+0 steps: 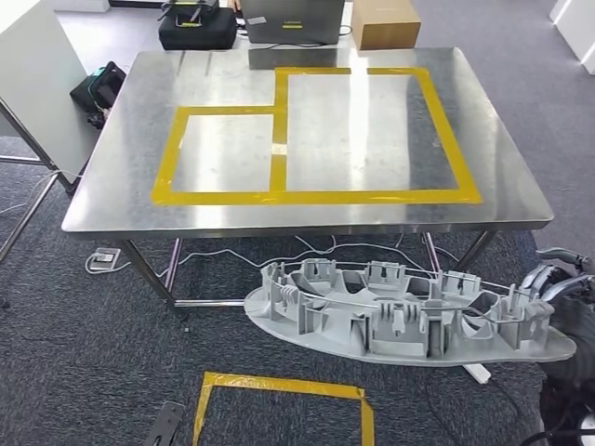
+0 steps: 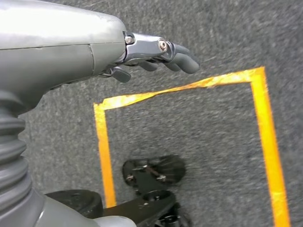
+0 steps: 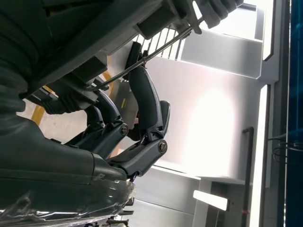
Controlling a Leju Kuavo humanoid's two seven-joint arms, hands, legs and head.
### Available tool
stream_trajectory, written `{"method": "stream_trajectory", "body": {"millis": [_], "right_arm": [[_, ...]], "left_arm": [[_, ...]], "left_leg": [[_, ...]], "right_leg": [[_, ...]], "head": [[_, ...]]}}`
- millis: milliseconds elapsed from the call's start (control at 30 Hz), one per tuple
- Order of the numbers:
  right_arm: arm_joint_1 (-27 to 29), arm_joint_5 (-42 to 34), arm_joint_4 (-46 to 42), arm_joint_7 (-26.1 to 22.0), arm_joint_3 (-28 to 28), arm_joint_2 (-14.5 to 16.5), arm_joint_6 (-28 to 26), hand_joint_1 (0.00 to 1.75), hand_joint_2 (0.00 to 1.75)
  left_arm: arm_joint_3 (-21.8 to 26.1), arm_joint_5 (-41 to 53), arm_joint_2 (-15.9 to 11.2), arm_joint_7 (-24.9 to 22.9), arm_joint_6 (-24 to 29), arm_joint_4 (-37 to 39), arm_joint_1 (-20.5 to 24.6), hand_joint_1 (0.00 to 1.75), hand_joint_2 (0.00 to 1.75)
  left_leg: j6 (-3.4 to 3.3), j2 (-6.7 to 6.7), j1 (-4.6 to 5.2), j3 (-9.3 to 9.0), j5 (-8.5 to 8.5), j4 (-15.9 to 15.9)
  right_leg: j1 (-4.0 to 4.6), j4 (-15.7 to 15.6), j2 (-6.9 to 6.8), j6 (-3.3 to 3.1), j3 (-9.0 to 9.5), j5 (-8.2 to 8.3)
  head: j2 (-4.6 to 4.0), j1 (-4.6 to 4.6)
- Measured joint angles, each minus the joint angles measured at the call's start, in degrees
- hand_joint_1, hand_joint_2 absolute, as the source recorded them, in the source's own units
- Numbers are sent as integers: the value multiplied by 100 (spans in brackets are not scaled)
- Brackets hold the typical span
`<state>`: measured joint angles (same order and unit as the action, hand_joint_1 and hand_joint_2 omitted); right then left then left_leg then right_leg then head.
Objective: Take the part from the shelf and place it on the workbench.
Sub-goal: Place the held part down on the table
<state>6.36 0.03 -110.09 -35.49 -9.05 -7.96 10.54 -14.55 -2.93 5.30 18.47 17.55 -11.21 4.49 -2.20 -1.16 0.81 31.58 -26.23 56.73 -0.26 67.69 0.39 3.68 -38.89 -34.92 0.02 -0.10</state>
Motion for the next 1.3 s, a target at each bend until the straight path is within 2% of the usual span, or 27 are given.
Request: {"method": "stream_trajectory", "body": {"millis": [67,100,133,200,233,300,367,400,433,467,500,533,600,633,700,733,800,833,900,933,967,1000,1067,1100,1133,1233,1300], "right_arm": [[7,10,4,6,8,-8,-7,175,175],[16,19,2,11,12,-11,-15,175,175],[26,30,-4,16,15,-20,-27,175,175],[45,51,-25,17,18,-39,-52,175,175],[53,60,-34,14,18,-48,-63,175,175],[65,68,-44,9,19,-61,-83,175,175],[78,71,-49,4,23,-71,-94,175,175],[86,71,-48,3,25,-75,-98,175,175],[94,71,-48,2,27,-78,-99,175,175],[100,71,-48,2,27,-81,-99,175,175],[104,71,-48,2,27,-84,-99,175,175],[108,71,-48,2,28,-85,-99,175,175],[113,73,-45,3,33,-86,-102,175,175],[122,76,-44,5,39,-88,-107,175,175],[142,83,-47,4,52,-100,-125,175,175],[151,86,-49,3,60,-109,-132,175,175],[156,86,-54,0,69,-126,-141,175,175],[161,86,-55,-1,73,-130,-143,175,175],[174,86,-54,1,77,-134,-144,175,175],[179,87,-51,1,80,-134,-144,175,175],[180,89,-49,2,83,-135,-143,175,175],[181,88,-47,2,87,-135,-142,175,175],[183,87,-38,1,97,-137,-143,175,175],[186,87,-30,0,102,-139,-145,175,175],[188,93,-24,-1,105,-141,-152,175,175],[184,171,-26,-7,110,-164,-220,175,175],[174,285,-28,-13,110,-178,-334,175,175]], "left_arm": [[1,0,-3,-10,-3,3,0,0,175],[1,1,-5,-16,-5,5,1,0,175],[1,2,-7,-20,-5,7,4,0,175],[1,10,-10,-25,-5,7,16,0,175],[1,18,-10,-26,-4,7,27,0,175],[1,36,-8,-26,-4,7,46,0,175],[1,48,-3,-26,-5,7,43,0,175],[1,51,-2,-26,-5,7,36,0,175],[1,52,-3,-27,-5,7,30,0,175],[1,54,-4,-27,-4,7,28,0,175],[1,56,-7,-27,-4,7,27,0,175],[1,57,-9,-28,-4,7,26,0,175],[1,65,-11,-33,-3,8,18,0,175],[1,75,-12,-40,-3,9,10,0,175],[1,104,-10,-57,-4,9,1,0,175],[2,115,-13,-61,-2,9,4,0,175],[3,124,-21,-63,1,9,24,0,175],[3,128,-26,-63,3,9,30,0,175],[2,143,-27,-63,-1,9,27,0,175],[2,151,-27,-63,-3,9,21,0,175],[2,158,-28,-63,-5,9,16,0,175],[2,164,-29,-63,-6,9,15,0,175],[2,171,-28,-63,-7,14,15,0,175],[2,173,-27,-65,-6,17,17,0,175],[2,173,-27,-67,-4,20,17,0,175],[3,160,-53,-63,5,20,21,0,175],[7,126,-72,-25,7,20,39,0,175]], "left_leg": [[42,-8,16,-147,-153,24],[70,-8,28,-186,-220,21],[96,-8,37,-223,-252,37],[149,-1,39,-225,-251,119],[180,8,36,-151,-214,310],[253,32,15,225,-274,955],[304,46,-15,723,-612,1589],[313,48,-24,902,-783,1723],[312,49,-29,1000,-864,1696],[303,49,-31,1019,-818,1520],[286,50,-30,982,-634,1233],[261,54,-26,921,-312,878],[211,59,-14,821,193,368],[183,57,-12,783,340,242],[128,46,-25,678,379,186],[93,43,-36,613,372,166],[30,39,-48,481,301,153],[5,36,-44,424,239,152],[-21,20,-34,288,102,152],[-26,8,-28,200,27,152],[-29,-3,-21,101,-49,152],[-27,-10,-12,-8,-129,150],[-10,-22,4,-182,-287,145],[16,-28,10,-244,-362,126],[49,-33,14,-303,-396,119],[157,-25,24,-434,-366,175],[225,3,16,-220,-405,594]], "right_leg": [[-25,-632,-29,-17,90,761],[-28,-792,-37,-51,126,1008],[-27,-842,-43,-101,149,1091],[-42,-841,-23,-184,249,1067],[-54,-852,-23,-216,305,1042],[-65,-867,-25,-266,420,957],[-66,-873,-20,-285,525,849],[-66,-874,-14,-286,593,786],[-66,-874,-9,-282,676,717],[-67,-875,-5,-275,770,643],[-67,-878,-4,-260,873,566],[-63,-880,-3,-237,964,489],[-43,-902,4,-176,1107,331],[-33,-899,9,-139,1174,287],[-26,-836,11,-72,1240,282],[-26,-673,9,-44,1200,337],[-28,-94,2,-6,838,362],[-26,259,0,8,576,260],[-25,691,1,22,105,-163],[-24,697,1,20,-33,-326],[-23,556,1,9,-92,-340],[-19,286,1,-10,-89,-157],[0,-375,-5,-71,-36,587],[18,-607,-5,-102,14,882],[34,-750,0,-138,53,1056],[18,-915,7,-234,293,1111],[-30,-1000,-5,-258,455,1128]], "head": [[0,14],[0,8],[0,4],[0,-19],[0,-23],[0,-30],[0,-33],[0,-34],[0,-34],[0,-34],[0,-34],[0,-34],[0,-46],[0,-54],[1,-48],[1,-40],[1,-23],[0,-11],[1,2],[1,9],[1,14],[0,20],[1,20],[1,19],[1,14],[1,5],[1,-26]]}}
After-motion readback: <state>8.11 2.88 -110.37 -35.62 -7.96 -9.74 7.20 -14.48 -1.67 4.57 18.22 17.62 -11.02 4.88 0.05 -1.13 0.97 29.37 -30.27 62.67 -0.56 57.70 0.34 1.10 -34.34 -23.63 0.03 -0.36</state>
